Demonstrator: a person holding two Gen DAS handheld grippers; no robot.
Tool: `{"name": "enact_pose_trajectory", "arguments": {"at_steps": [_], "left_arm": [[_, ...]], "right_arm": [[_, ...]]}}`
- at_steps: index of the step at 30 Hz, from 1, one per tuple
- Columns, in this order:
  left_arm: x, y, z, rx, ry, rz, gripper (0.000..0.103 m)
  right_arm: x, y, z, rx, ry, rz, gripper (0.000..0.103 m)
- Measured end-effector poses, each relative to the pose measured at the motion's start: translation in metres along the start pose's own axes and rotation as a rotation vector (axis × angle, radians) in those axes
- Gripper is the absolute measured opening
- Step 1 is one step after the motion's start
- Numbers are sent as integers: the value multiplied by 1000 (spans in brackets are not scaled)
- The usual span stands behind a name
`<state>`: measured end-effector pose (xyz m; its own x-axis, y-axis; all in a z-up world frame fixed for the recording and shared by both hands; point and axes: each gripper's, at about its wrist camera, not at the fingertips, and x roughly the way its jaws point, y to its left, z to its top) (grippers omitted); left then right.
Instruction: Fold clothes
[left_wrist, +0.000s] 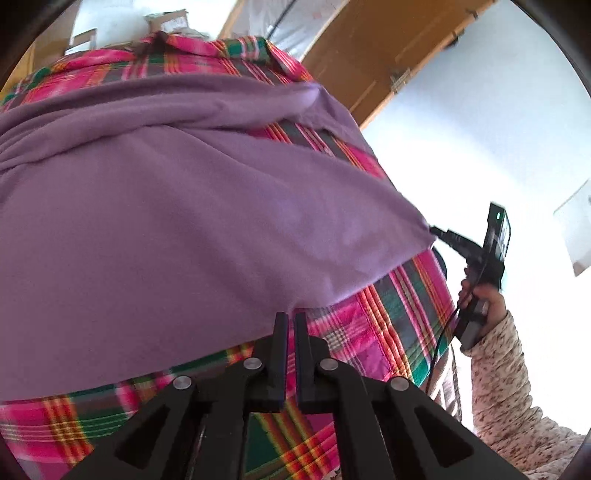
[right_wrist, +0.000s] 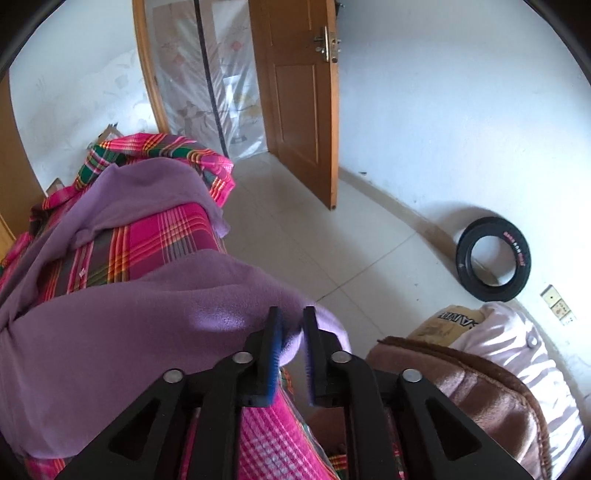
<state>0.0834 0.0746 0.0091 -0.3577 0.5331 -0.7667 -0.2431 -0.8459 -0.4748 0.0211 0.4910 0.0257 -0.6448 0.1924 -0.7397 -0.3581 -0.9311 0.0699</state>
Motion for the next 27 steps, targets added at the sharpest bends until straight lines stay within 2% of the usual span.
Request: {"name": "enact_pose_trajectory", "arguments": {"at_steps": [1,2,7,11,16,20,22,27], "left_arm": [[-6,6,0,-14,-15,4,4],[-12,12,0,-28,-31,14,6],[-55,61,-8,-163,-116,75,15],[-98,112,-22,-312,-200,139,20],[-145,172,-50,-502,-283,227,24],[-165,207,-75,-631,-313,230,27],[-169,217,-83,-659,-327,227,29],[-174,231,-95,-707,-363,141,30]], "right_arm": [[-3,1,-1,-1,-5,-1,28],[-7,2,-2,2,-9,1,30],[-35,26,-15,-42,-60,6,30],[-54,54,-34,-50,-54,113,30],[-72,101,-65,-83,8,326,30],[-79,132,-85,-102,70,441,30],[-82,145,-94,-117,92,492,30],[-88,181,-117,-173,163,594,31]]}}
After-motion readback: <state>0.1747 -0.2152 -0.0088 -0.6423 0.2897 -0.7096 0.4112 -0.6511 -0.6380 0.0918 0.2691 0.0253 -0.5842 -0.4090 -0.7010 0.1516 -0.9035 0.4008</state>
